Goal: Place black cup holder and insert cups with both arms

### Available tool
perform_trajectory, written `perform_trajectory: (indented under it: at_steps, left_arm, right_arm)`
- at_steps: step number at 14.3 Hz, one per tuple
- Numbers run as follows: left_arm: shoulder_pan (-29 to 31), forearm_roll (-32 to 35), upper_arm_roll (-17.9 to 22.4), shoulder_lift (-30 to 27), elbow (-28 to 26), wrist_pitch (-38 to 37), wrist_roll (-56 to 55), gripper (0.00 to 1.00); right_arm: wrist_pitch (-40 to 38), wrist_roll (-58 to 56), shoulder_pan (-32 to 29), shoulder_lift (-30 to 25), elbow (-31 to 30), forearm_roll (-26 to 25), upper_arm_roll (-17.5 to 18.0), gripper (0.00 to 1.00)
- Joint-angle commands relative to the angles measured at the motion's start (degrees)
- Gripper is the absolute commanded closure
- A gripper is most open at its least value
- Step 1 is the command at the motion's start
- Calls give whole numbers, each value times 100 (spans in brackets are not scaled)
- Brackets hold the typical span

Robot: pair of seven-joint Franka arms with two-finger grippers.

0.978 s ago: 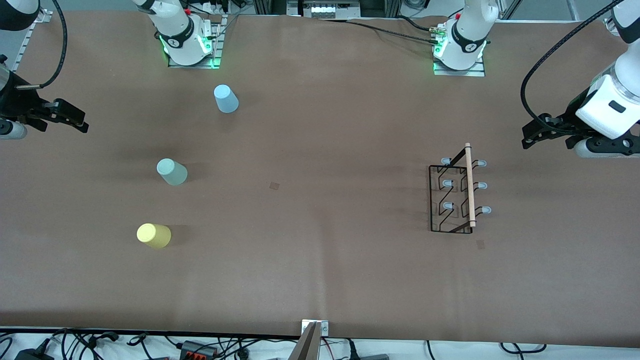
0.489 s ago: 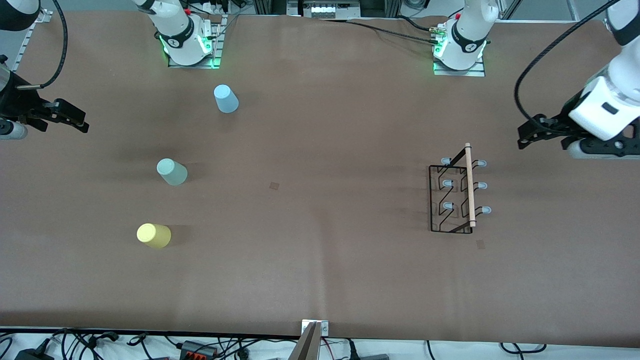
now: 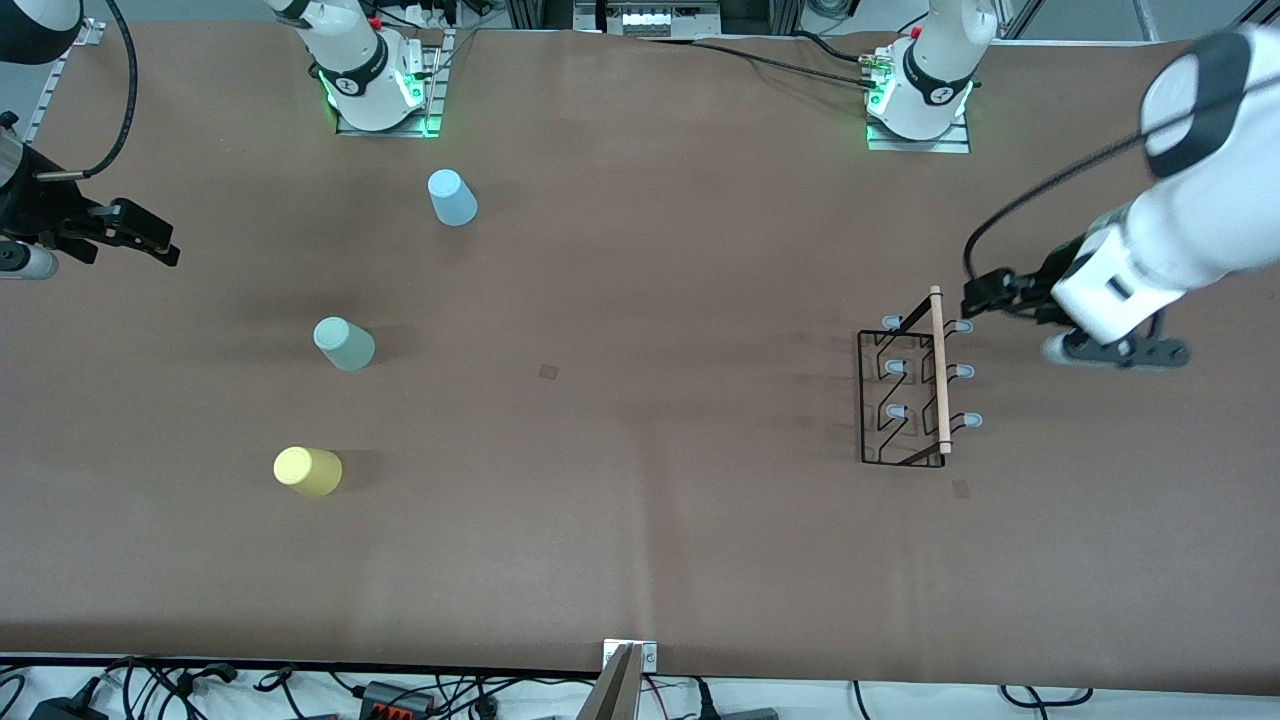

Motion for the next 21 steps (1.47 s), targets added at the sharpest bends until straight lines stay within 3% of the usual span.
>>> perform_trajectory:
  at_steps: [1, 4, 9, 15, 21]
  left_arm:
    - [-132, -14, 3, 344, -95, 465, 90, 0]
    - [-431, 485, 3, 328, -587, 1064, 82, 0]
    - [-432, 539, 3, 222, -1527, 1978, 99, 0]
    - [-379, 890, 3, 301, -1704, 2208, 134, 11]
    - [-317, 1067, 12, 345, -1871, 2349, 134, 52]
  right_arm:
    - [90, -72, -82, 42, -119, 26, 88, 0]
    - [125, -72, -82, 253, -110, 26, 88, 0]
    - [283, -72, -64, 753, -110, 17, 88, 0]
    - [231, -45, 68, 1027, -75, 8, 88, 0]
    - [284, 25, 85, 1009, -92, 17, 88, 0]
